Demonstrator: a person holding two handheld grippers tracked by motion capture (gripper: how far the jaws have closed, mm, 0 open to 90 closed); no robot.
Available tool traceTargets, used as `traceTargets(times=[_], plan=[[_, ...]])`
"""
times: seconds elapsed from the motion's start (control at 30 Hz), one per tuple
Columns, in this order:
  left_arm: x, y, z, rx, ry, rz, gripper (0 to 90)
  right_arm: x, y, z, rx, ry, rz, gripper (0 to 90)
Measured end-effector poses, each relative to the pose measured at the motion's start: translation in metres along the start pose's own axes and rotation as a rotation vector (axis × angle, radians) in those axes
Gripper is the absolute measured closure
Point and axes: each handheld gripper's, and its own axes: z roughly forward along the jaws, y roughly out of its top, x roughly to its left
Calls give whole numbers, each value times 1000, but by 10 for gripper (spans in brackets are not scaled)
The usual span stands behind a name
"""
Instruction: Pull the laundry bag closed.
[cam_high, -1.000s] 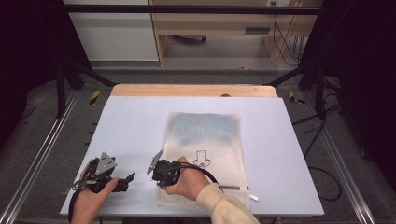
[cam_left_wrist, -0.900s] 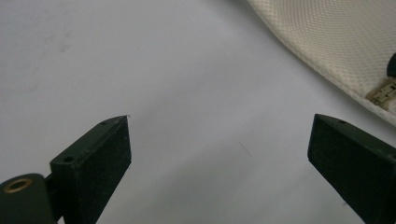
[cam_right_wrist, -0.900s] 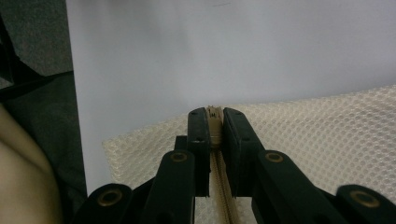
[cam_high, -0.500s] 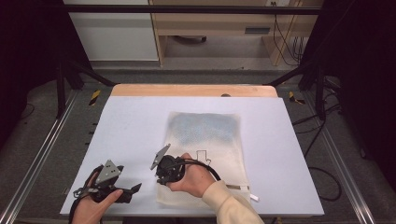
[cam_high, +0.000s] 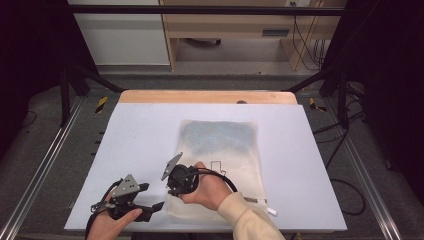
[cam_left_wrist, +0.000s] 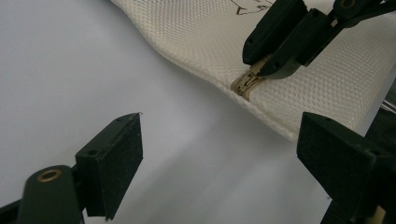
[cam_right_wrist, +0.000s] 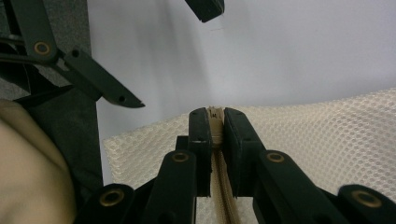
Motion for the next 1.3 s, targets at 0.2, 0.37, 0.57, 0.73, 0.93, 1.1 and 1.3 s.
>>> traceTargets(times=[0.2,0.37,0.57,0.73,0.93,1.1,1.3], plan=[[-2,3,3,-18,20,-5,131,0,0,0,-1,-1,2,821],[-3,6,7,-30,23,1,122,-1,0,-1,-3,4,0,821],[-4,9,9,-49,23,-6,114,-1,0,-4,-3,8,3,821],[-6,11,11,-57,15,-14,109,-1,1,-8,-8,5,-4,821],[-8,12,15,-62,-1,-15,133,-1,1,-11,-13,2,-8,821],[-9,14,21,-63,-26,-10,152,-1,1,-11,-19,3,-7,821],[-7,15,27,-62,-55,-10,187,-1,2,-14,-23,-1,-4,821]])
